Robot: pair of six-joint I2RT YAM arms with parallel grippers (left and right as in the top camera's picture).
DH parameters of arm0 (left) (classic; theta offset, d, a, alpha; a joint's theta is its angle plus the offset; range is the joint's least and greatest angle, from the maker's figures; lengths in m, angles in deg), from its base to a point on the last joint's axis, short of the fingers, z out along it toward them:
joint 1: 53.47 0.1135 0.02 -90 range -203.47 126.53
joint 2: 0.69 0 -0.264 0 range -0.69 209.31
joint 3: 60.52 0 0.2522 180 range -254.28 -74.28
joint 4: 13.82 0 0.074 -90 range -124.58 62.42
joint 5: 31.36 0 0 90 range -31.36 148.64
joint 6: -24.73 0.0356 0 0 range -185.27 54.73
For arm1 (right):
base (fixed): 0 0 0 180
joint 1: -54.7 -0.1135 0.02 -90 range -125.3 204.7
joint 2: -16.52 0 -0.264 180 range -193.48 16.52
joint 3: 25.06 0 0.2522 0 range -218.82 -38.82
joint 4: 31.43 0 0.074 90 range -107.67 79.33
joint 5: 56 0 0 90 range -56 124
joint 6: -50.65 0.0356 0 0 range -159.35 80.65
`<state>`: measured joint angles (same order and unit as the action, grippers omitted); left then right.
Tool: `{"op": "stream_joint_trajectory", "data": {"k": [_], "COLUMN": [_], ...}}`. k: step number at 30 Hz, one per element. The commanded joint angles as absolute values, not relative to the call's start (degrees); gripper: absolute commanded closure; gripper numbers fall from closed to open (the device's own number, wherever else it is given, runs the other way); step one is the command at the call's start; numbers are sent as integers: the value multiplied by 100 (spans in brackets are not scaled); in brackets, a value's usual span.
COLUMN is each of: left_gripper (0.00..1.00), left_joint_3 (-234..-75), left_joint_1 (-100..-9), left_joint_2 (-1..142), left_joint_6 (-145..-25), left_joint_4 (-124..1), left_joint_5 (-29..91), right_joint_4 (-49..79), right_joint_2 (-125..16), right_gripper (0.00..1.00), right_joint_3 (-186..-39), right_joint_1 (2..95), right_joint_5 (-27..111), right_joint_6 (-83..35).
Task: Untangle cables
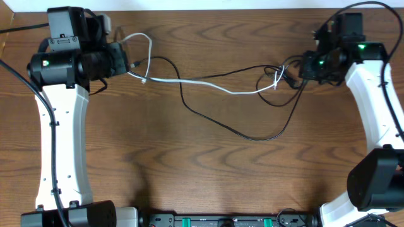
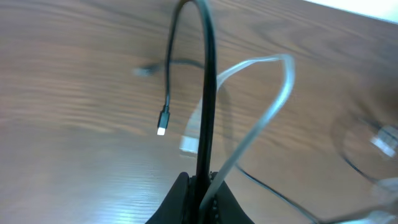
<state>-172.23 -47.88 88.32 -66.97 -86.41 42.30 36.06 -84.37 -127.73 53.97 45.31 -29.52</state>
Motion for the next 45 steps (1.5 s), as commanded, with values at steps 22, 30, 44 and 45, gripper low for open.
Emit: {"op": "stream_joint_trajectory", "data": {"k": [22, 30, 44, 45], "left_gripper": [65, 63, 62, 62], "left_joint_3": [-17280, -17276, -17276, -17276], "left_joint_1": [-4753, -5274, -6841, -6917], "left_joint_2": [8708, 8751, 9350, 9350], "left_joint_6": [-5200, -5200, -5857, -5884], "left_joint_4": [-9441, -9432, -8691, -8632], "left_joint_5": [1731, 1729, 1968, 1970], "right_joint_4": [2990, 2990, 3147, 3180], "right_joint_2": [-9302, -9302, -9302, -9302], "right_gripper": [99, 91, 83, 83], "right_joint_3": [-12795, -12795, -12795, -12795], "right_joint_1": [4630, 4652, 5233, 5299], "right_joint_5": [4621, 4640, 5477, 5576], "right_joint_6": [-2712, -2602, -2642, -2720]}}
